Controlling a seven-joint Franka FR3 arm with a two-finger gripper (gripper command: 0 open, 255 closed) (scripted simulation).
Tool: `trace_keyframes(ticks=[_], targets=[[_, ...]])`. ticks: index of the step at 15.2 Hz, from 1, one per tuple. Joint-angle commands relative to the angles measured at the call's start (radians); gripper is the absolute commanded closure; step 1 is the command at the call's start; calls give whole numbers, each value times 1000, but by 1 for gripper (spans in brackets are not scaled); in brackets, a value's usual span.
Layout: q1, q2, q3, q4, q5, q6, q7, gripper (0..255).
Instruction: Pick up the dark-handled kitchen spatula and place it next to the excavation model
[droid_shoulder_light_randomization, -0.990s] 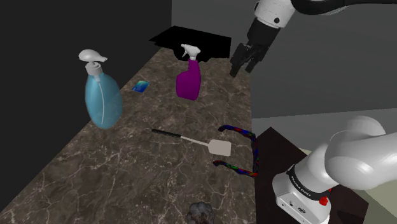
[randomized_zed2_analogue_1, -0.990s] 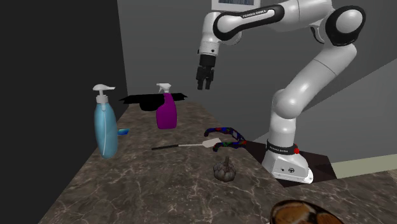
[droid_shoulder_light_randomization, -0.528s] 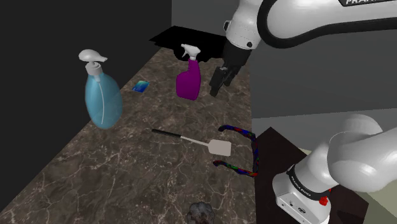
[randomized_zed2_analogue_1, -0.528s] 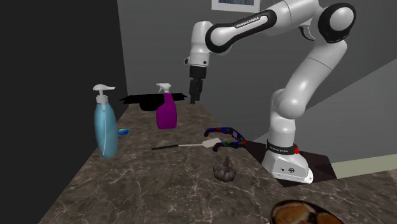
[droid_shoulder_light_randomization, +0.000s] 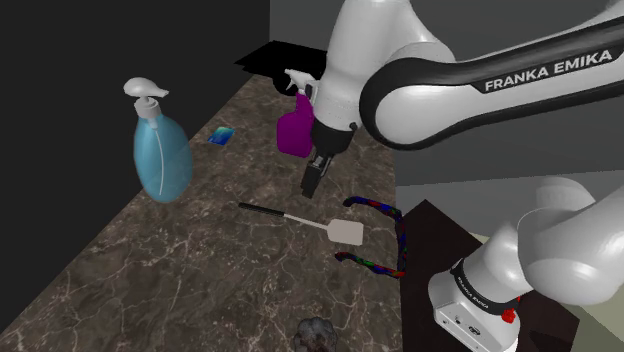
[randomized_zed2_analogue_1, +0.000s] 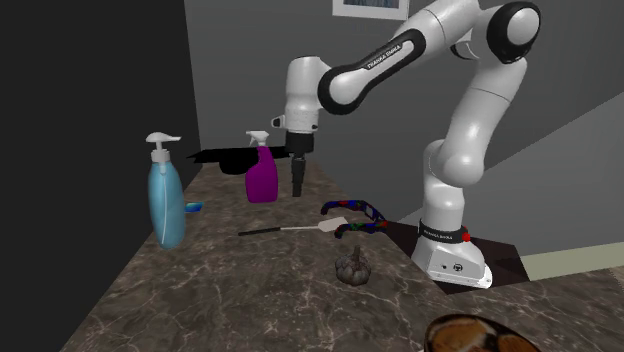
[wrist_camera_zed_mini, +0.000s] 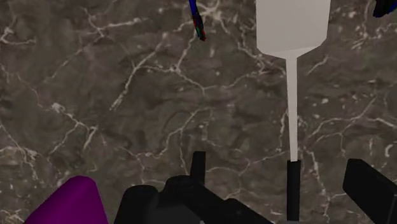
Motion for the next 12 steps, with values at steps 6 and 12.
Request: trace_keyframes(ticks=[6,12], targets=[[47,117,68,-26,-28,135,-26,0],[41,180,79,-52,-44,222,-13,0]])
